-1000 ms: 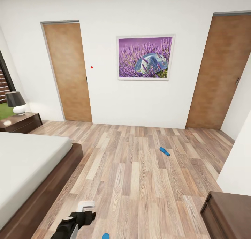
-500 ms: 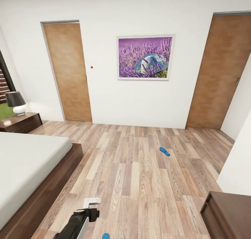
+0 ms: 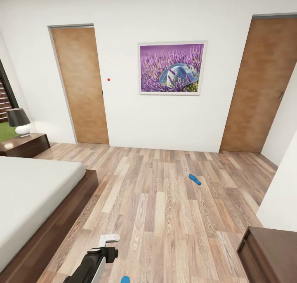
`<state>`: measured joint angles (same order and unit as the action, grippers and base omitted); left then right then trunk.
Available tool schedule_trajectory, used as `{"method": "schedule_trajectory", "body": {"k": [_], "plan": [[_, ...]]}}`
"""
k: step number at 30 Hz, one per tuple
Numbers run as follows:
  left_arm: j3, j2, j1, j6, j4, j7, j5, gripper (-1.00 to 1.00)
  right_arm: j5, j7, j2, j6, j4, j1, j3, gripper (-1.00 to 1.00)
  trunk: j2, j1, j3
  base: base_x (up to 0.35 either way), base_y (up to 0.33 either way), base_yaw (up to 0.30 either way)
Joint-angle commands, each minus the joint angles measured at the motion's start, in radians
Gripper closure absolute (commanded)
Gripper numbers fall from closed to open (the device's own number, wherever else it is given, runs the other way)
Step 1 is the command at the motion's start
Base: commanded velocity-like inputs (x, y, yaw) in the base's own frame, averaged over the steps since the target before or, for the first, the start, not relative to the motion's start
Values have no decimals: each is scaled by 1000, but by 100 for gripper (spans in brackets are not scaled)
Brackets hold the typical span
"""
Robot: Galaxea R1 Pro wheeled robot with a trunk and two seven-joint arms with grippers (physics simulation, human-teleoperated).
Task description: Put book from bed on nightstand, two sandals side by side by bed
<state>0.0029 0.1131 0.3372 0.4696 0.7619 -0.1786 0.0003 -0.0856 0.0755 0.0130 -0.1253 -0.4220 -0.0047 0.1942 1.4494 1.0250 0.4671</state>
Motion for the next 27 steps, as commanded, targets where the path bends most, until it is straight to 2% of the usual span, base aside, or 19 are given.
{"method": "schedule_trajectory", "body": {"k": [1,2,4,7,9,11,12,14,17,19,23,25,26,27], "plan": [[0,0,0,6,1,4,1,-100,-9,71,2,20,-48,-1,4,-100,1,0,1,0,0,0],[0,0,0,6,1,13,1,-100,-9,156,5,71,-98,-1,4,-100,1,0,1,0,0,0],[0,0,0,6,1,21,1,-100,-9,223,11,122,-135,-1,4,-100,1,0,1,0,0,0],[0,0,0,7,1,45,1,-100,-9,435,42,315,-239,-3,4,-100,1,0,1,0,0,0],[0,0,0,7,2,52,1,-100,-9,517,52,401,-292,-5,4,-100,1,0,1,0,0,0],[0,0,0,7,2,55,1,-100,-10,551,57,453,-332,-7,5,-100,1,0,1,0,0,0],[0,0,0,6,2,58,1,-100,-11,580,65,533,-401,-9,6,-100,1,0,1,0,0,0],[0,0,0,5,2,59,1,-100,-11,589,69,590,-449,-10,6,-100,1,0,1,0,0,0],[0,0,0,5,2,60,0,-100,-11,599,74,721,-558,-13,7,-100,1,0,1,0,0,0],[-1,0,0,5,2,60,1,-100,-11,601,75,767,-616,-14,7,-100,1,0,1,0,0,0],[-1,0,0,4,2,60,1,-100,-11,599,76,802,-728,-15,13,-100,1,0,1,0,0,0],[-1,0,0,4,2,60,1,-100,-11,594,76,811,-778,-15,29,-100,1,0,1,0,0,0],[-1,0,0,4,2,60,1,-100,-11,591,76,815,-806,-15,66,-100,1,0,1,0,0,0],[-1,0,0,4,2,60,1,-100,-11,590,76,816,-813,-15,84,-100,1,0,1,0,0,0]]}}
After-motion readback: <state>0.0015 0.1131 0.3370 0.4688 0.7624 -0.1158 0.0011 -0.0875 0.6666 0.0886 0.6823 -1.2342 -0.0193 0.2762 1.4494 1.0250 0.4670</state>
